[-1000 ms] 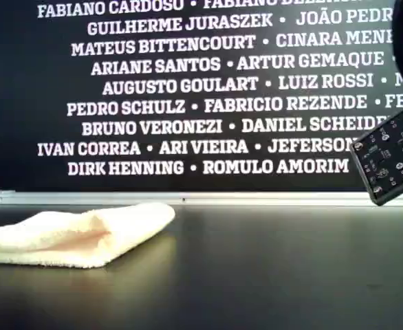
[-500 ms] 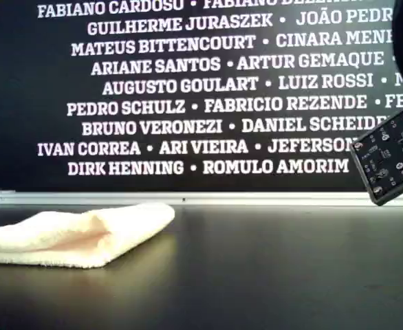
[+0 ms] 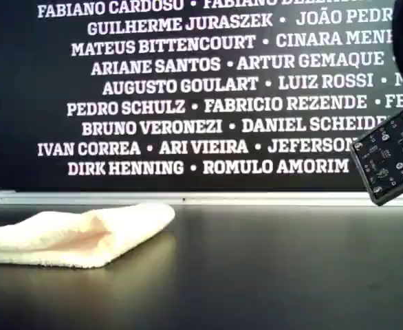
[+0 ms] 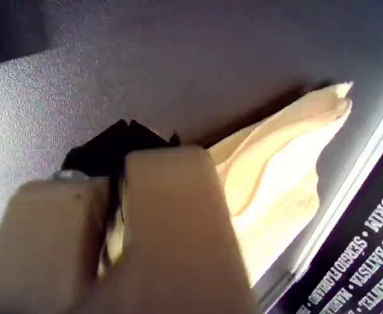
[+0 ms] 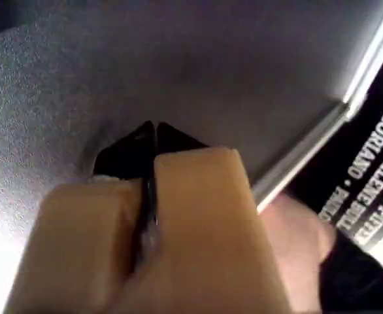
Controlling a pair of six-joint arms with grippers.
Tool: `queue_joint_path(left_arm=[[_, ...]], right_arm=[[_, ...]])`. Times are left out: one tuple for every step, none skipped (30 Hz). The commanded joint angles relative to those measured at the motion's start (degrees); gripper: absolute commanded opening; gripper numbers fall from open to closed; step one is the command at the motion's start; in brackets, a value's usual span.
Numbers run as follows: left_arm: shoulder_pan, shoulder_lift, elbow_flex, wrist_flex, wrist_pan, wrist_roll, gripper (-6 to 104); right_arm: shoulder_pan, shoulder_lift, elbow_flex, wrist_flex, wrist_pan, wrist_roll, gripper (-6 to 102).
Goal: Fold a cloth
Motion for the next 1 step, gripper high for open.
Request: queue_joint_path(left_arm=[[0.53, 0.18, -0.88, 0.0, -0.18, -0.35, 0]], right_arm=[[0.09, 2.02, 0.79, 0.97, 0.26, -0.18, 0]])
